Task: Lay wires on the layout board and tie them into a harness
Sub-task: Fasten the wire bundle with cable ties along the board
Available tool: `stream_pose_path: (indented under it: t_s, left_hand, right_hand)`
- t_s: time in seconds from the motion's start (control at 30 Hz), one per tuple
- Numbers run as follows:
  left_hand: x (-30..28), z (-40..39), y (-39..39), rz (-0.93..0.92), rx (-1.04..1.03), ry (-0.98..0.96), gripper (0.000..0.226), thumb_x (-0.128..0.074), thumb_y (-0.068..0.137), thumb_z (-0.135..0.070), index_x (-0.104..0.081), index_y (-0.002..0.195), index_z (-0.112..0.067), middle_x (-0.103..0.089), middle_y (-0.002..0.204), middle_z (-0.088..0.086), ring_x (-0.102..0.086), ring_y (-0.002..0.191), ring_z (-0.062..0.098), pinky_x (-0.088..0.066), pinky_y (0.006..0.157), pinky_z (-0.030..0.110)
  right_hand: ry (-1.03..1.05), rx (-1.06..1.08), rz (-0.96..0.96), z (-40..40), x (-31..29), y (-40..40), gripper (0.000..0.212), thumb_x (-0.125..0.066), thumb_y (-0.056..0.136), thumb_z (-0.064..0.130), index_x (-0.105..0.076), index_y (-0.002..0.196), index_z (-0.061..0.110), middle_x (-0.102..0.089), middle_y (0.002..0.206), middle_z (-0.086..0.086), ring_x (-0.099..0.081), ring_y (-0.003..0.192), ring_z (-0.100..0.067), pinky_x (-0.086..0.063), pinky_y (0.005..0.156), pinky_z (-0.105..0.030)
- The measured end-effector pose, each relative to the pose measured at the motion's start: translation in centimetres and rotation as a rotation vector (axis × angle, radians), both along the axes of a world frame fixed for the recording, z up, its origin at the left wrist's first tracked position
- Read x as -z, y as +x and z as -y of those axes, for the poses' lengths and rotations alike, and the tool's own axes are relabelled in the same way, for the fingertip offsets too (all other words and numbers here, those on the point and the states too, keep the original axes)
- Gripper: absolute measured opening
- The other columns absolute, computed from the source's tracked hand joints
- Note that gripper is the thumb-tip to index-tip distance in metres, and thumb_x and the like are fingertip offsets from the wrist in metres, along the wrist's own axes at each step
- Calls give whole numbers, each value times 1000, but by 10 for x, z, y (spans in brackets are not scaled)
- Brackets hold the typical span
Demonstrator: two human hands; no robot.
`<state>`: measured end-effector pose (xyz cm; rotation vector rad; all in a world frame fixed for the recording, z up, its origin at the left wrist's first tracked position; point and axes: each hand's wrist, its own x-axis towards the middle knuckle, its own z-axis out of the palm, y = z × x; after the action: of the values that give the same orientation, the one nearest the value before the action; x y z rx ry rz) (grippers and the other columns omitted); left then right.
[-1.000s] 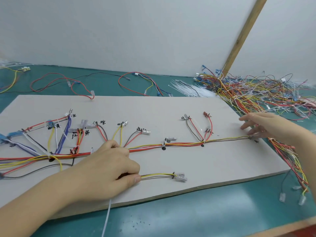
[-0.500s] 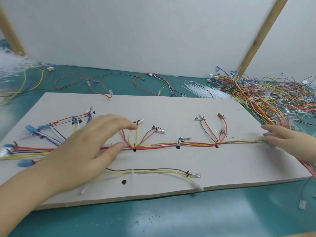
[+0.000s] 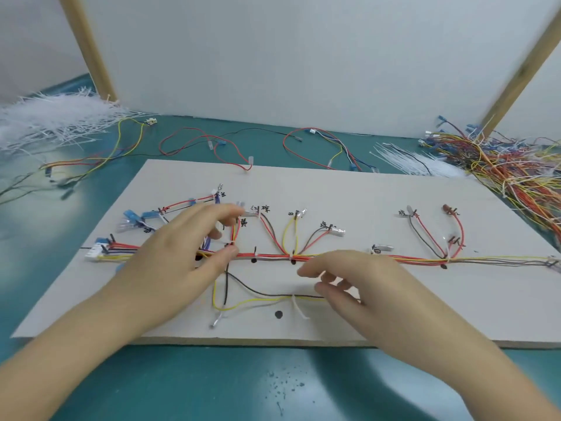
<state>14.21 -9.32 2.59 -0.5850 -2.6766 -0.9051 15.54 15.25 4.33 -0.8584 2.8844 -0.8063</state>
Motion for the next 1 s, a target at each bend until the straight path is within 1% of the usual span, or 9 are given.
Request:
stream_pose_path:
  t_s: [0.17, 0.23, 0.33, 0.43, 0.6, 0.7, 0.8, 0.87, 1.0]
  left_hand:
    - [0, 0, -31, 47, -197, 59, 7, -59, 86, -17, -58, 87, -25, -55, 71, -11, -50, 69, 0, -34, 60, 9]
    - [0, 5, -36, -50, -320, 137, 13, -57, 86, -17, -53, 74, -22, -50, 62, -6, -47, 61, -3, -33, 54, 7]
    - [2, 22, -41, -55, -433, 173, 20, -57, 88, -24, -50, 69, -17, -50, 59, 1, -47, 58, 0, -32, 51, 7]
    - [9, 33, -44, 118, -329, 120, 18, -60, 86, -25, -56, 68, -25, -57, 61, -6, -48, 57, 5, -34, 52, 11]
    - [9, 38, -42, 75, -193, 95, 29, -63, 85, -13, -60, 65, -33, -62, 68, -23, -54, 63, -1, -37, 56, 9]
    - [11, 39, -44, 124, -155, 225, 16, -62, 80, -24, -59, 64, -28, -63, 64, -15, -53, 62, 4, -41, 63, 22]
    - [12, 37, -45, 166, -136, 348, 14, -53, 73, -26, -61, 65, -17, -64, 66, 2, -55, 69, 25, -43, 72, 37]
    - [13, 36, -45, 161, -119, 393, 16, -53, 72, -24, -60, 65, -11, -63, 66, 9, -54, 68, 25, -43, 72, 35]
    - [14, 32, -42, 163, -92, 466, 16, -52, 73, -20, -56, 63, -8, -55, 59, 1, -46, 60, 8, -39, 62, 20]
  right_hand:
    - [69, -26, -12, 51, -6, -22, 24, -45, 95, 27, -60, 114, 29, -54, 76, 17, -39, 72, -6, -30, 65, -23]
    - [65, -38, 27, 69, -8, -27, 24, -45, 95, 29, -60, 114, 29, -61, 79, 11, -45, 75, -12, -36, 65, -28]
    - [25, -47, 111, 95, -8, -35, 25, -46, 94, 29, -60, 115, 25, -53, 71, 10, -46, 78, -15, -36, 66, -27]
    - [72, -26, 97, 119, 0, -44, 25, -47, 93, 26, -61, 111, 16, -66, 90, -5, -59, 90, -25, -47, 75, -31]
    - [109, 33, 0, 140, 13, -55, 19, -49, 91, 21, -63, 102, 16, -62, 92, -9, -57, 90, -29, -36, 64, -28]
    - [48, 54, -14, 142, 19, -57, 18, -50, 90, 21, -66, 98, 15, -64, 92, -10, -58, 86, -31, -40, 65, -30]
    - [2, 77, -40, 144, 26, -56, 21, -50, 90, 21, -67, 99, 14, -65, 92, -12, -58, 87, -34, -38, 65, -31]
    - [-15, 93, -39, 145, 30, -56, 21, -49, 90, 21, -66, 100, 14, -66, 94, -13, -59, 88, -35, -37, 64, -31]
    - [16, 92, -50, 145, 34, -55, 22, -46, 93, 23, -64, 103, 15, -65, 98, -12, -58, 92, -35, -38, 64, -32]
